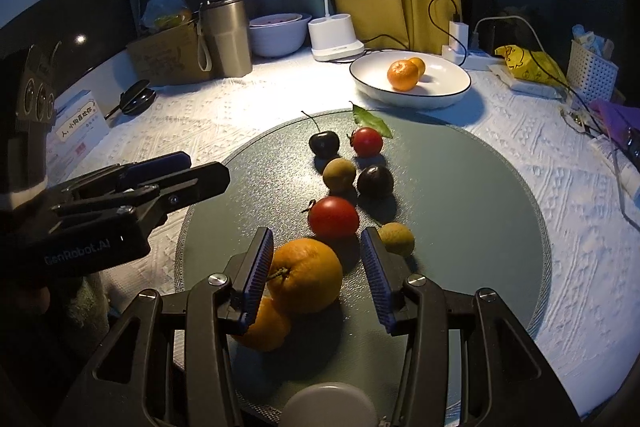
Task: Organize fruits
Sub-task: 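Grasp the large stemmed orange with the right tool while the left tool grasps a smooth orange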
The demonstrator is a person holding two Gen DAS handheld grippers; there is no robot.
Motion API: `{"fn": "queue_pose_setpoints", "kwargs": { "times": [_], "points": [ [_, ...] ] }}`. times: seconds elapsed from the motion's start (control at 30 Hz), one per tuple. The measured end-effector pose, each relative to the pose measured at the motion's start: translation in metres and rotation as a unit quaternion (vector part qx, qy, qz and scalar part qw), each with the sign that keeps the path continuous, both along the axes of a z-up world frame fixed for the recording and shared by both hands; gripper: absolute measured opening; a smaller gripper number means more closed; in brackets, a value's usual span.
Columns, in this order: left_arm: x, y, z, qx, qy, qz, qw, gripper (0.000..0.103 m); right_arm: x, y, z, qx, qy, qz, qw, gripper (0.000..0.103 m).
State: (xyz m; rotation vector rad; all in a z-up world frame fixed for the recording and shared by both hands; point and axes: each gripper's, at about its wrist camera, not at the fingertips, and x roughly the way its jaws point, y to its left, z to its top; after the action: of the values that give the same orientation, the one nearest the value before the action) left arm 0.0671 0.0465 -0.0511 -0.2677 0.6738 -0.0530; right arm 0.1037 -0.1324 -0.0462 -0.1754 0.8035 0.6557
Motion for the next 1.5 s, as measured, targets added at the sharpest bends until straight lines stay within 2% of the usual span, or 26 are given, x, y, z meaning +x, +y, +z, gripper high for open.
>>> {"fn": "queue_pose_setpoints", "kwargs": {
  "times": [0.23,0.57,0.8,1.13,1.5],
  "points": [
    [-0.006,0.002,-0.003,0.001,0.004,0.003,1.0000,0.064,-0.004,0.006,-0.010,0.001,0.029,0.011,1.000,0.048],
    [-0.011,-0.003,-0.005,0.003,0.009,0.001,1.0000,0.064,0.004,0.007,-0.022,0.004,0.046,0.003,0.999,0.048],
    [-0.016,-0.012,-0.005,0.003,0.012,-0.008,0.9999,0.064,0.001,-0.006,-0.011,0.021,0.026,-0.008,0.999,0.047],
    [-0.023,-0.046,-0.008,0.012,0.021,-0.054,0.9982,0.064,-0.007,-0.039,0.005,0.025,-0.003,-0.042,0.999,0.047],
    [-0.023,-0.082,-0.019,0.035,0.053,-0.097,0.9932,0.064,-0.018,-0.068,0.008,0.043,-0.014,-0.065,0.997,0.047]
  ]
}}
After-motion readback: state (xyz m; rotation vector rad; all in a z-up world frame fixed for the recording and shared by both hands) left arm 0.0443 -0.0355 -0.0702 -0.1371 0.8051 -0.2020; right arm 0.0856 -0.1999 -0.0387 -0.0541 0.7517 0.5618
